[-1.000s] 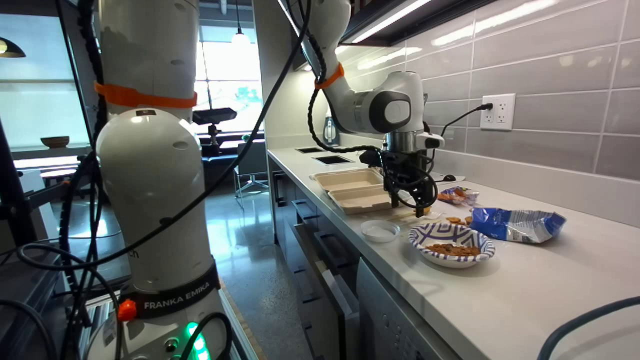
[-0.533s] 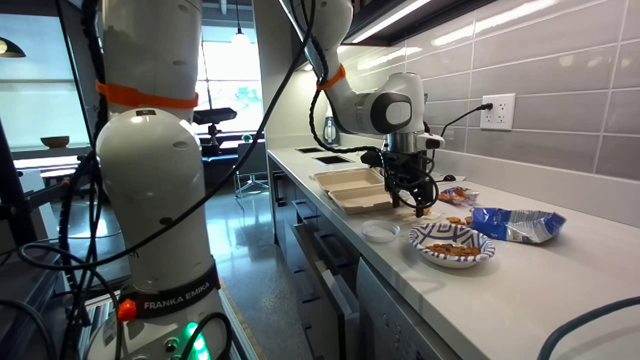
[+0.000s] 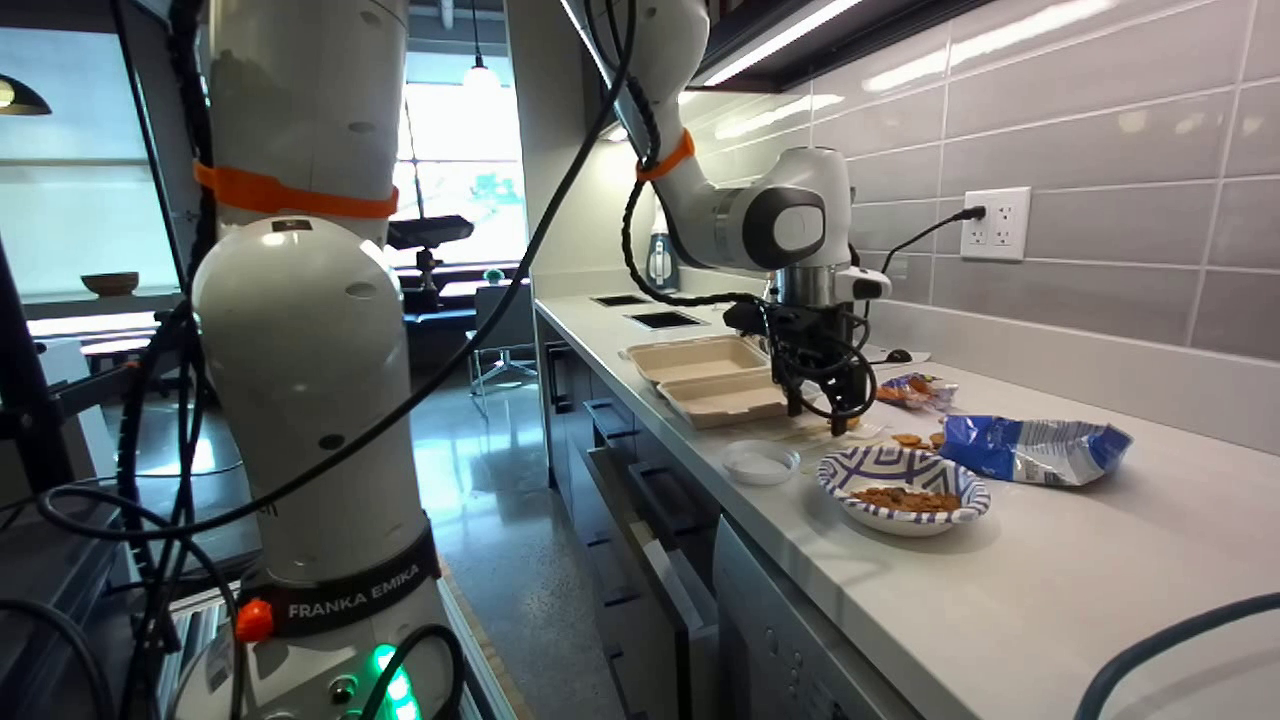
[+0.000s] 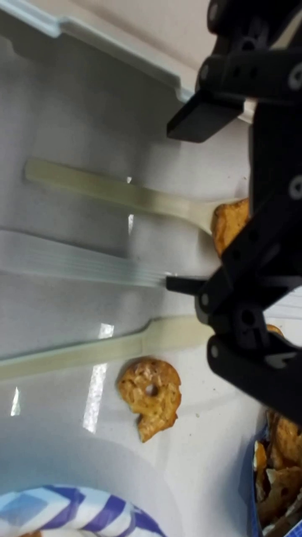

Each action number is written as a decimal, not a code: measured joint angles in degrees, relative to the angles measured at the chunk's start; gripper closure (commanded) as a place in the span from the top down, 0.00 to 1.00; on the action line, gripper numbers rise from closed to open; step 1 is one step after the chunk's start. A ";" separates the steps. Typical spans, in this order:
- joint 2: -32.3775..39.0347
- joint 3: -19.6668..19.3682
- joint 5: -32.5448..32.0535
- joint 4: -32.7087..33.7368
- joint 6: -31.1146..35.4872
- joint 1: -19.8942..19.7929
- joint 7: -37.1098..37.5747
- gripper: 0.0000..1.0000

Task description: Use the white spoon to place one snack in the food pack.

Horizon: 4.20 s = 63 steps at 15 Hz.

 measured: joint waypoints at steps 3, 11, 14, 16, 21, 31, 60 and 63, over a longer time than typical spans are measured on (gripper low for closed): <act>0.00 0.00 0.80 0.00 0.08 0.00 0.01 0.79; -0.04 -0.01 1.86 0.05 0.11 -0.04 0.12 0.63; -0.16 -0.03 1.93 0.25 0.11 -0.13 0.12 0.67; -0.15 -0.03 1.94 0.27 0.11 -0.14 0.13 0.73; -0.13 -0.03 2.16 0.27 0.11 -0.14 0.39 0.71; -0.25 0.14 3.26 0.27 0.11 0.08 2.10 0.65; -0.21 0.77 7.84 0.00 0.11 -0.02 2.43 0.43; -0.20 0.76 8.07 -0.03 0.11 -0.03 2.42 0.43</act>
